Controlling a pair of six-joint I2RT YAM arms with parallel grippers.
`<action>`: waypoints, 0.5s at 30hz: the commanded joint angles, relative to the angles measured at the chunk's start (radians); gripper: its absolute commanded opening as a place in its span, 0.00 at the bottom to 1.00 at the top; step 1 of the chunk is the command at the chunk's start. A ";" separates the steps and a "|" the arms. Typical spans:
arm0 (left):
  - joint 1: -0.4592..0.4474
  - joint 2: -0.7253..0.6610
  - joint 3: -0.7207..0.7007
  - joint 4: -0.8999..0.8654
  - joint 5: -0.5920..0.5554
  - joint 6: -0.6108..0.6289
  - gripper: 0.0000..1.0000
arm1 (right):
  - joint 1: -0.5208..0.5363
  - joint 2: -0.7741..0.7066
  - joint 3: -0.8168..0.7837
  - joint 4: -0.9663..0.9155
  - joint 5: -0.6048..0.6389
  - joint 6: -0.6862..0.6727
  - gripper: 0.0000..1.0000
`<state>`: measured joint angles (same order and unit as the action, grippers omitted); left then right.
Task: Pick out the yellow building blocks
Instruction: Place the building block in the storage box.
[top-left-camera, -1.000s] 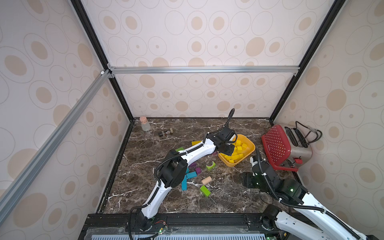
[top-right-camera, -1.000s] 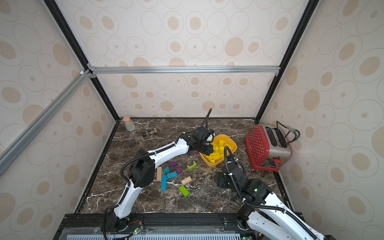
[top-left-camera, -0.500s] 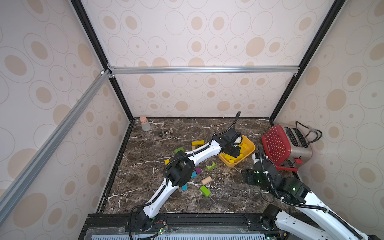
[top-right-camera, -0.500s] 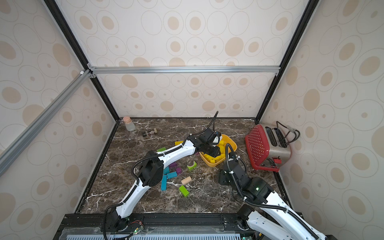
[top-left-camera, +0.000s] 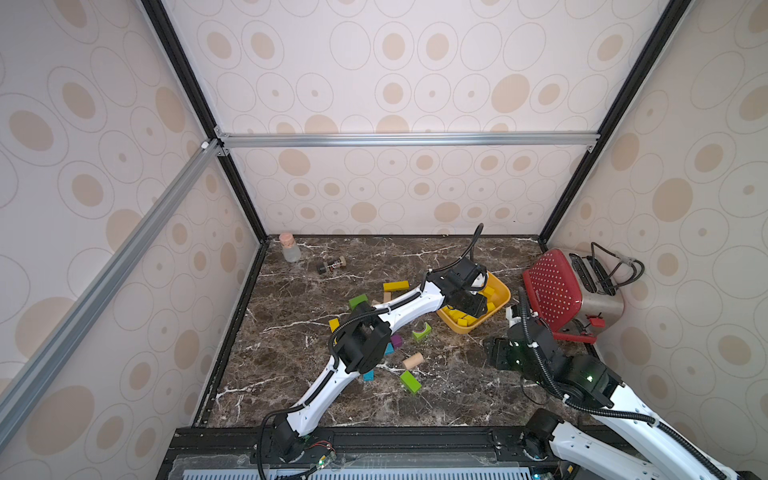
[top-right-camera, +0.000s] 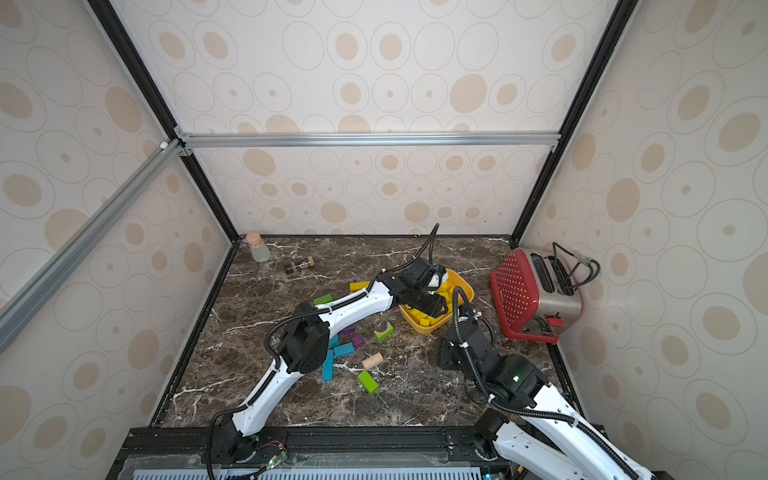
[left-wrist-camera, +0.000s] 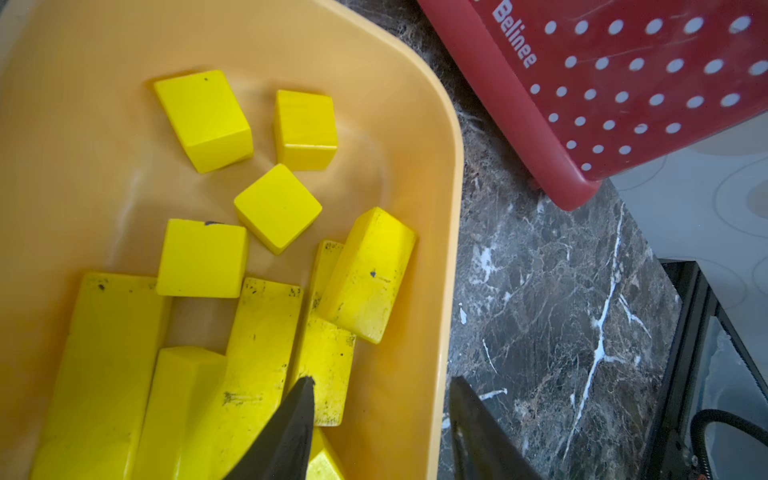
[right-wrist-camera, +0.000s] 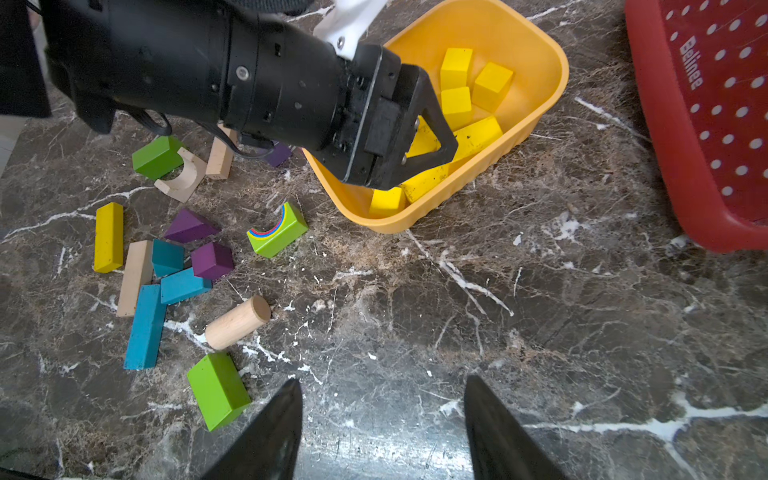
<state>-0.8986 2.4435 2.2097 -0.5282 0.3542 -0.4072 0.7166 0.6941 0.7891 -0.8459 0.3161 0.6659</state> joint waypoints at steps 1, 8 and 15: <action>-0.005 -0.070 -0.007 0.015 -0.001 0.008 0.52 | -0.006 0.010 0.013 0.002 -0.006 0.017 0.63; -0.005 -0.094 -0.022 0.014 -0.013 0.022 0.52 | -0.005 0.017 0.009 0.018 -0.031 0.023 0.63; -0.002 -0.151 -0.069 -0.008 -0.064 0.075 0.52 | -0.005 0.041 0.002 0.074 -0.072 0.008 0.63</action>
<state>-0.8986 2.3596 2.1525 -0.5152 0.3229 -0.3809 0.7166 0.7212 0.7891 -0.8051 0.2649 0.6693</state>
